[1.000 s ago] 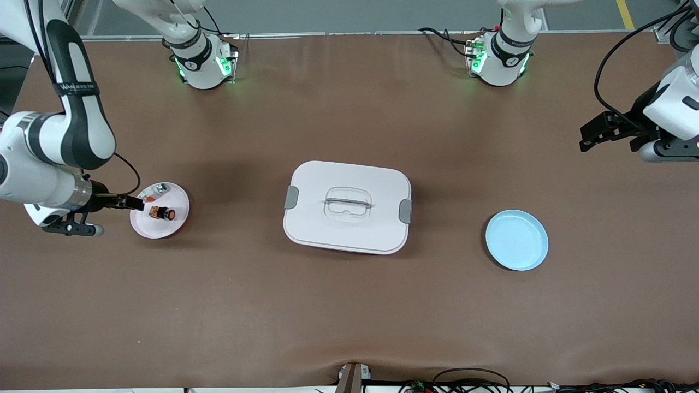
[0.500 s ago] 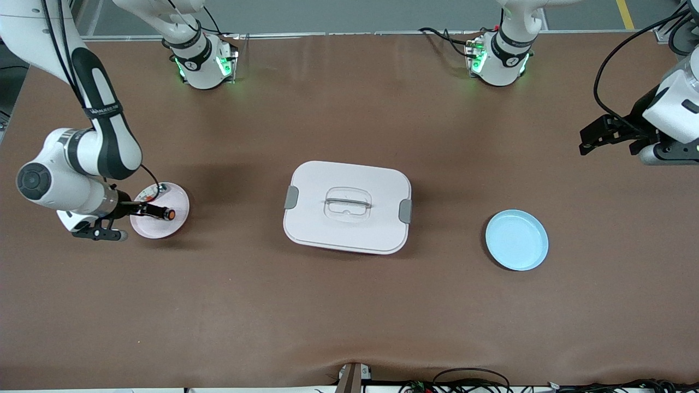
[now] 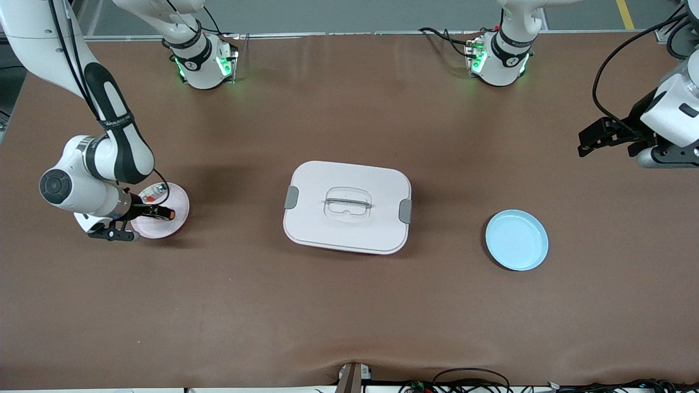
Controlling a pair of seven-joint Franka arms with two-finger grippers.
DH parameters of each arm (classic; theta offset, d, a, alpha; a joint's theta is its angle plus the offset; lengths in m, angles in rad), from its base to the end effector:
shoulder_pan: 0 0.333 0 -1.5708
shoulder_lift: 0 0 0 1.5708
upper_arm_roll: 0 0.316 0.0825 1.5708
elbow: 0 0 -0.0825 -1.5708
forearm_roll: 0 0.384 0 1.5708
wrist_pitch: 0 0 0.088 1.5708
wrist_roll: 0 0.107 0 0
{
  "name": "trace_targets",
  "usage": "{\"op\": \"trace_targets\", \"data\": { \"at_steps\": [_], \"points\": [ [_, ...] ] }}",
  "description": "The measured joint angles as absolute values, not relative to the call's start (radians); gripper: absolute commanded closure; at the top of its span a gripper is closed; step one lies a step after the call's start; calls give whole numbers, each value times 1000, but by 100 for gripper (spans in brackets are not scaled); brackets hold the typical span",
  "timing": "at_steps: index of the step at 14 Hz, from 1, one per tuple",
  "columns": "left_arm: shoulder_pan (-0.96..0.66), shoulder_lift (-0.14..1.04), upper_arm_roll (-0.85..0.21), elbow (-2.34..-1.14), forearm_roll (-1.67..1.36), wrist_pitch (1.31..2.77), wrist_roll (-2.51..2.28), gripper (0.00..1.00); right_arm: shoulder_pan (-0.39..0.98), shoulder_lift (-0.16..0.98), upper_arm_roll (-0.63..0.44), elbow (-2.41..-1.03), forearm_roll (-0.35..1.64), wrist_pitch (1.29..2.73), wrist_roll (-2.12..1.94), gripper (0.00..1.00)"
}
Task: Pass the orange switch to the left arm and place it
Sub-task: 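Lower the right gripper and close it on the orange switch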
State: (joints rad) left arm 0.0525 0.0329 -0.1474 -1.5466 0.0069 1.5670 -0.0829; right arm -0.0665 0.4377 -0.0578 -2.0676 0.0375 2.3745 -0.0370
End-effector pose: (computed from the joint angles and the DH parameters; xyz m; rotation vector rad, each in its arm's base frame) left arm 0.5618 -0.0513 0.6174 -3.1383 0.0188 0.0187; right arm 0.5722 -0.0710 0.2073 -3.1202 0.1752 0.2025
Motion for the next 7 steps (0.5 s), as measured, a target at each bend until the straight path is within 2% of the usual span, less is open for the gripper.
{"op": "trace_targets", "data": {
  "at_steps": [7],
  "points": [
    [51, 37, -149, -1547, 7, 1567, -83, 0, -66, 474, -57, -2078, 53, 2380, -37, 0]
  ]
}}
